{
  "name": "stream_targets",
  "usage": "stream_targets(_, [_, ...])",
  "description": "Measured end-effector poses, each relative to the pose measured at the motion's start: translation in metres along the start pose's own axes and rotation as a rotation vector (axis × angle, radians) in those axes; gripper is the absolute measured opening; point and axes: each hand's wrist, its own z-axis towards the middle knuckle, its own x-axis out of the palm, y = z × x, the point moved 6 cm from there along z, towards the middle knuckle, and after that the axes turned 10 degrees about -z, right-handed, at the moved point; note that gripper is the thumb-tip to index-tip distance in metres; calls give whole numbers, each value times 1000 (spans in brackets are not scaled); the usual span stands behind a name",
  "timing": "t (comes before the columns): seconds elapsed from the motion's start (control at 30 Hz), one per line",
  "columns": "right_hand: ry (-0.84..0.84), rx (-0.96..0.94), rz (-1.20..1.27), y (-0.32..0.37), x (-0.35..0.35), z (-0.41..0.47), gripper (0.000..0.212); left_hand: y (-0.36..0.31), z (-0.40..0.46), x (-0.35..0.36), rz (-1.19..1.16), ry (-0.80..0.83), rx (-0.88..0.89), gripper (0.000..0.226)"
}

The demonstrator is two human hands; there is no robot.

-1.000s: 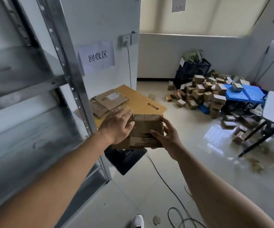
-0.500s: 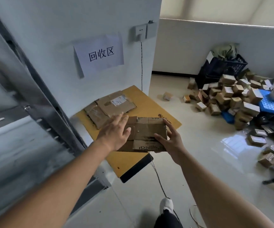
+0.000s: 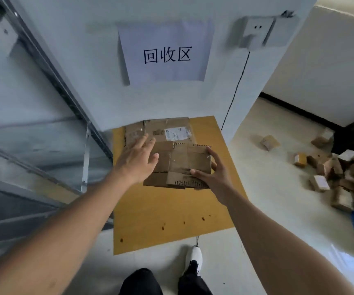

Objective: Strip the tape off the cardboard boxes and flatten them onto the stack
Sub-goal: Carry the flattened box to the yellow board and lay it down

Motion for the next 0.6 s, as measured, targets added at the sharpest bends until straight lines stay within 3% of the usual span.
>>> stream_targets(0.37, [100,-43,-125,26,30,181,95,47,115,12,-31,-34,-166,66])
stream_targets(0.6, [79,-74,-249,-1,51,293,96,82,188,57,-33,27,-142,68])
